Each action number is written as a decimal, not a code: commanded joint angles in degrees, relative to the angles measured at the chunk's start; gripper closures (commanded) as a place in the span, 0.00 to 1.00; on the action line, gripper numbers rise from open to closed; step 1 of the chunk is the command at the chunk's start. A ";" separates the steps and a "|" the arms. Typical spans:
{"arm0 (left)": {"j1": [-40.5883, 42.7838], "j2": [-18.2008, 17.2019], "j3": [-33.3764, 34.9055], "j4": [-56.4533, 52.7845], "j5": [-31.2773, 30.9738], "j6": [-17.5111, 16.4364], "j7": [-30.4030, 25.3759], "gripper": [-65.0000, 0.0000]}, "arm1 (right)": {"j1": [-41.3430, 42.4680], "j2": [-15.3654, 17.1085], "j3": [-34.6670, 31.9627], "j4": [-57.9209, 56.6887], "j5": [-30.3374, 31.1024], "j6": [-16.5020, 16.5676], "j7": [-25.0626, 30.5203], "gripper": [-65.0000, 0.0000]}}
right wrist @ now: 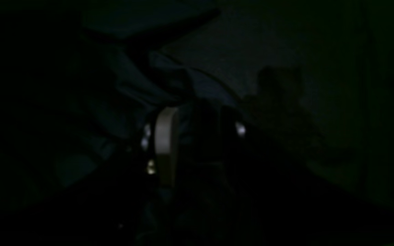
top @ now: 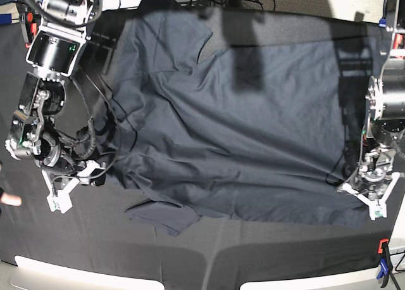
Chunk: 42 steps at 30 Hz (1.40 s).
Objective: Layout the t-shirt on the table in an organized manner, then fold the t-shirt properly
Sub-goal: 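Release the shirt and lift both grippers away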
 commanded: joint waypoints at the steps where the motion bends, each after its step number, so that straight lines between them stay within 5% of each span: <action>1: -2.21 -0.66 0.04 1.40 -0.09 0.85 -1.97 0.62 | 1.55 0.68 0.17 0.98 0.98 1.46 1.36 0.63; 8: -0.90 -0.70 0.04 10.27 -2.75 0.74 5.14 0.62 | 1.55 0.70 0.17 0.98 2.51 1.95 -0.04 0.59; 17: 17.70 -1.53 0.02 47.95 -2.86 0.81 16.35 0.62 | 0.83 0.85 1.38 2.45 7.26 5.42 -5.86 0.59; 22: 30.36 -3.10 -0.07 67.65 -2.89 1.40 21.68 0.62 | -7.02 0.76 5.44 10.86 9.73 5.46 -5.88 0.59; 30: 44.02 -3.80 -7.13 84.32 -2.95 2.10 28.87 0.62 | -24.87 0.44 16.41 21.27 15.69 5.42 -5.86 0.59; 36: 54.03 -3.78 -15.17 91.36 -10.32 -1.01 29.83 0.62 | -30.18 -4.83 23.54 20.94 15.89 6.40 -5.77 0.59; 42: 61.48 -2.05 -18.36 97.26 -10.43 -2.91 29.22 0.62 | -29.97 -8.63 20.96 18.71 15.41 7.08 -3.69 0.59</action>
